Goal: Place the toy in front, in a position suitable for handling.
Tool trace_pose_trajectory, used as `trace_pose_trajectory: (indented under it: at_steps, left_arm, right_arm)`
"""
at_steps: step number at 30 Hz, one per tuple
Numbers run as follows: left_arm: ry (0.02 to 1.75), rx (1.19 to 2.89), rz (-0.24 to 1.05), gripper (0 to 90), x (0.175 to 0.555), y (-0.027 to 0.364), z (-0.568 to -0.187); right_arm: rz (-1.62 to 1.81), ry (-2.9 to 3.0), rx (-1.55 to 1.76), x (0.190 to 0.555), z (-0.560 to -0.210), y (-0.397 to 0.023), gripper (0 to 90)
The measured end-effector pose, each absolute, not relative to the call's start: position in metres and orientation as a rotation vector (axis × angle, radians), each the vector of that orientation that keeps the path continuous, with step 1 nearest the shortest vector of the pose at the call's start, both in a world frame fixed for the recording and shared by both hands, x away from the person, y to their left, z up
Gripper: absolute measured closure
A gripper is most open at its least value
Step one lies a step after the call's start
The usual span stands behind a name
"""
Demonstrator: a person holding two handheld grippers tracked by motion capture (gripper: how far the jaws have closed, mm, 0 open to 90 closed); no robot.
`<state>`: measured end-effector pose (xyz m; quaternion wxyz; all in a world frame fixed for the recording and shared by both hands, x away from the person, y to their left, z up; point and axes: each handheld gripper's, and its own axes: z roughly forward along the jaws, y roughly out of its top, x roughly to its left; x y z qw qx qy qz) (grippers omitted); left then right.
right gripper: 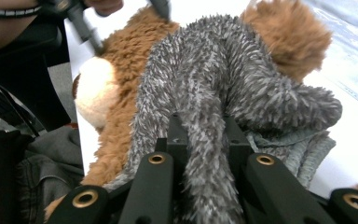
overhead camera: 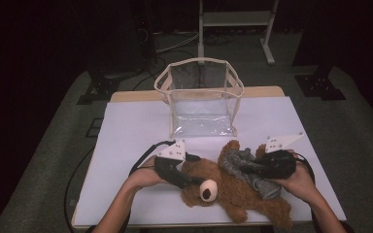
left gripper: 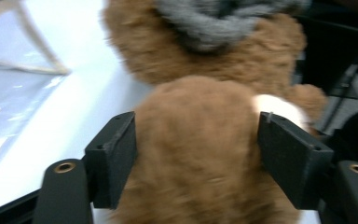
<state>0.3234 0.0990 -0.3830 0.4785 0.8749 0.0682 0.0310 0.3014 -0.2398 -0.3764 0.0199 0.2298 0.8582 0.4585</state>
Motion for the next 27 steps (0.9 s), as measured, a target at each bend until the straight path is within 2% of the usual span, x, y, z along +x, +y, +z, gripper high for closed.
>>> trace_pose_trajectory:
  at_steps: [9, 14, 16, 18, 20, 21, 23, 27]
  left_arm:
    - [0.255, 2.101, -0.05, 12.3, 0.33, 0.096, -0.396]
    - [0.265, 2.12, -0.196, 11.1, 0.335, 0.082, -0.405]
    - [0.279, 2.106, -0.255, 15.6, 0.338, 0.08, -0.408]
    - [0.293, 2.108, -0.268, 28.4, 0.34, 0.081, -0.409]
    - [0.286, 2.121, -0.215, 44.1, 0.339, 0.083, -0.406]
    - [0.286, 2.13, -0.193, 47.9, 0.339, 0.083, -0.403]
    - [0.287, 2.143, -0.128, 51.9, 0.34, 0.083, -0.396]
    - [0.259, 2.188, 0.019, 53.9, 0.347, 0.081, -0.377]
  right_arm:
    - [1.446, 2.671, 0.669, 0.284, -0.38, -0.244, 77.7]
    - [1.493, 2.666, 0.684, 0.284, -0.383, -0.247, 77.7]
    - [1.498, 2.662, 0.689, 0.285, -0.384, -0.249, 77.6]
    - [1.508, 2.65, 0.701, 0.286, -0.385, -0.25, 77.6]
    - [1.522, 2.637, 0.72, 0.287, -0.386, -0.251, 77.5]
    - [1.525, 2.625, 0.731, 0.288, -0.385, -0.251, 77.4]
    - [1.534, 2.61, 0.744, 0.291, -0.384, -0.252, 77.3]
    - [1.522, 2.589, 0.736, 0.299, -0.375, -0.254, 77.3]
